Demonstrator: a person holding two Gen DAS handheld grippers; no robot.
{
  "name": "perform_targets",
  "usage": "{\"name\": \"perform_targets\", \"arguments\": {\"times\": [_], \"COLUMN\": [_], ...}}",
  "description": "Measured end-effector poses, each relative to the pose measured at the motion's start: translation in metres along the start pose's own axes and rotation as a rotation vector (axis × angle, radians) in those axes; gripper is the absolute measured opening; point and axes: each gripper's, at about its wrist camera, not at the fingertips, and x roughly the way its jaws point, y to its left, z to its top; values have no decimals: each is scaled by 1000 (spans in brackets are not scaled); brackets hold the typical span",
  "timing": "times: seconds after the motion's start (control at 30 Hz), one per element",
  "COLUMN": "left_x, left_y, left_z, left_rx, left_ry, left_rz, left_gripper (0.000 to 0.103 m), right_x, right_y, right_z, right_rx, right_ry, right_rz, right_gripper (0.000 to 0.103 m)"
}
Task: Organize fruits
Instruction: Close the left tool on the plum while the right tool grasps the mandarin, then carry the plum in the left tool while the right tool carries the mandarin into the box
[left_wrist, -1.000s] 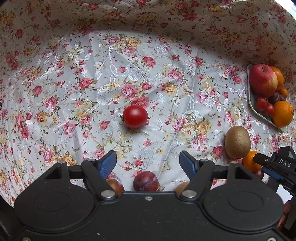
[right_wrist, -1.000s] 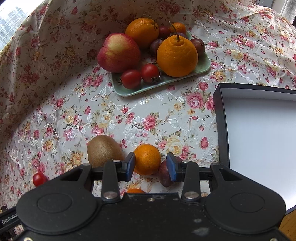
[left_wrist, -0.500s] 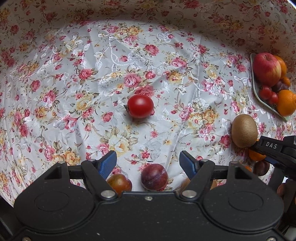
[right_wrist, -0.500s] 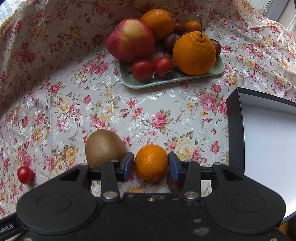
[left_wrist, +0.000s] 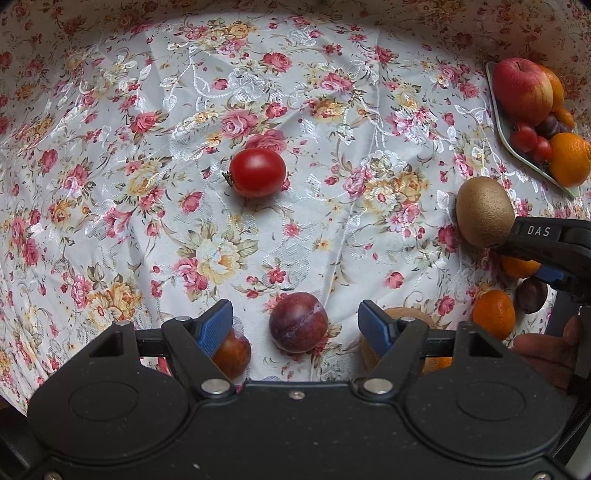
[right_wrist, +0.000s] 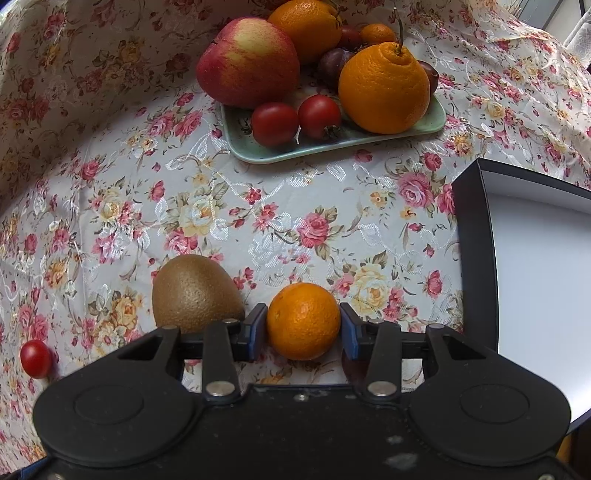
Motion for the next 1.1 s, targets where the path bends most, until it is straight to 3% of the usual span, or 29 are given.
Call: {"name": "perform_targets", "arguments": {"times": [0.17, 0.3, 0.47, 0.6, 1.1], "left_x": [2, 8, 17, 18, -32], "left_y": [-4, -4, -3, -6, -16], "left_z": [-2, -4, -6, -6, -3], "left_rx": [29, 27, 28, 43, -34], "left_ry": [-11, 11, 28, 0, -151], "left_rz": [21, 7, 10, 41, 23], "left_gripper": [74, 62, 62, 45, 45], "right_x": [-3, -5, -11, -19, -53], "right_y": [1, -3, -7, -6, -32], "right_z": [-4, -2, -1, -2, -5], "right_rx": [-35, 2, 22, 13, 37], "right_ry": [-7, 13, 19, -15, -72], "right_rz": [-1, 42, 75, 89, 185], "right_gripper": [43, 42, 42, 42, 42]}}
